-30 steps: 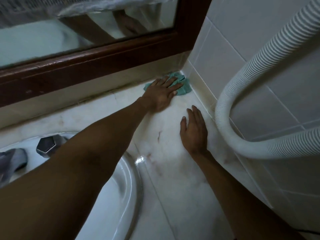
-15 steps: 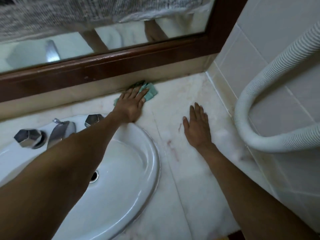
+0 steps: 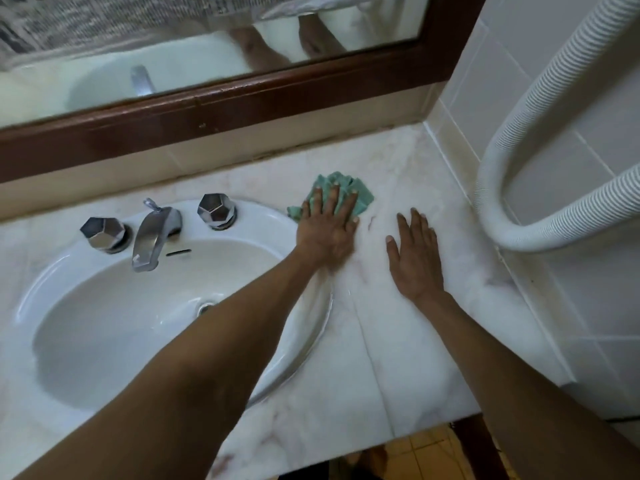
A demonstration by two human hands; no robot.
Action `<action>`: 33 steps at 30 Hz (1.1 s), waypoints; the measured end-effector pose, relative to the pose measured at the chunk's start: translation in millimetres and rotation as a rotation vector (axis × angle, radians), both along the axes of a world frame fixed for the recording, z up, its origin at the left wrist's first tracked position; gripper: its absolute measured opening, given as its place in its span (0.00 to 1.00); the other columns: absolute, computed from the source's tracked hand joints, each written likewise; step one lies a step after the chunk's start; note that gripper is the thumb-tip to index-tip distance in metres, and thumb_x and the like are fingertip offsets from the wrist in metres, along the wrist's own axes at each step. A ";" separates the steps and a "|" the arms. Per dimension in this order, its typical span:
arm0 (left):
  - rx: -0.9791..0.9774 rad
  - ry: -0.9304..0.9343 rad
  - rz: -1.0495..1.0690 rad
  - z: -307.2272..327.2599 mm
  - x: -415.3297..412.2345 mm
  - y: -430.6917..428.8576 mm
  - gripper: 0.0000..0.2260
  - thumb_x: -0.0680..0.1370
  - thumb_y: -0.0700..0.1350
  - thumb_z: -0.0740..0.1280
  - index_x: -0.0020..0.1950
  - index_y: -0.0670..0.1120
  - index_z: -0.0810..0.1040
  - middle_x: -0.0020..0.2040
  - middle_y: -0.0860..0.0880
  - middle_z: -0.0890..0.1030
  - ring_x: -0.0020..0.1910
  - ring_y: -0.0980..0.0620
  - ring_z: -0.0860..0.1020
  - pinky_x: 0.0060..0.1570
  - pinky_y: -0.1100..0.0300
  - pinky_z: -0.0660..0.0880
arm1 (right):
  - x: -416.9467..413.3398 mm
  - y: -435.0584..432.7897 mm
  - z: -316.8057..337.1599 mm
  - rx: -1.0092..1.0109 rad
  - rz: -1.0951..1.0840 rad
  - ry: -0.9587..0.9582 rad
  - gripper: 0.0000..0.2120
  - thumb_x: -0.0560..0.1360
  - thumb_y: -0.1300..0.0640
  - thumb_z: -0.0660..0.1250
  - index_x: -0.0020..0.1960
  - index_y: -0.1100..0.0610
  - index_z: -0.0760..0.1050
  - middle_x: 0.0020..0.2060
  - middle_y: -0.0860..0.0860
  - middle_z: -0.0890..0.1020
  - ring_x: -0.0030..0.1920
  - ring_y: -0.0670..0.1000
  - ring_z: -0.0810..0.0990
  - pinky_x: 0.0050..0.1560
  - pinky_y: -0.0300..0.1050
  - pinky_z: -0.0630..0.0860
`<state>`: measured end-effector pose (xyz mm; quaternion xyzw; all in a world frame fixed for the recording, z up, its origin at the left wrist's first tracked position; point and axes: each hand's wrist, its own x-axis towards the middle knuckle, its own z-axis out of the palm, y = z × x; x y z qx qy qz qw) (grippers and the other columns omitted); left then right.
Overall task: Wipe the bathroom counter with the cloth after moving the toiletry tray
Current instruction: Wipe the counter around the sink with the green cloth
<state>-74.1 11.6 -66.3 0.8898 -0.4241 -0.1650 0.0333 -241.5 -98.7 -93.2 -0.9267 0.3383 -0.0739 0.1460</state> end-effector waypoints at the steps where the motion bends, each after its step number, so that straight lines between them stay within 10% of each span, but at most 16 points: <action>1: -0.017 0.000 -0.023 -0.7 -15.8 1.2 0.27 0.84 0.61 0.43 0.82 0.57 0.42 0.83 0.48 0.40 0.81 0.40 0.40 0.78 0.42 0.41 | -5.9 3.1 0.0 0.008 -0.007 -0.005 0.25 0.83 0.49 0.52 0.77 0.58 0.59 0.78 0.59 0.57 0.78 0.57 0.54 0.77 0.55 0.53; 19: -0.188 0.011 -0.044 -4.4 -217.9 156.5 0.23 0.85 0.56 0.45 0.82 0.60 0.49 0.83 0.52 0.48 0.82 0.48 0.44 0.79 0.47 0.43 | -149.5 83.0 5.0 0.048 0.064 -0.070 0.23 0.83 0.51 0.53 0.75 0.60 0.63 0.77 0.59 0.61 0.77 0.57 0.57 0.77 0.56 0.51; 33: -0.099 -0.055 0.130 0.4 -225.6 437.0 0.23 0.86 0.56 0.46 0.82 0.61 0.47 0.83 0.55 0.47 0.82 0.52 0.43 0.79 0.47 0.47 | -47.4 292.1 55.3 0.298 0.619 -0.302 0.14 0.82 0.56 0.57 0.63 0.57 0.75 0.66 0.53 0.76 0.67 0.52 0.70 0.68 0.47 0.65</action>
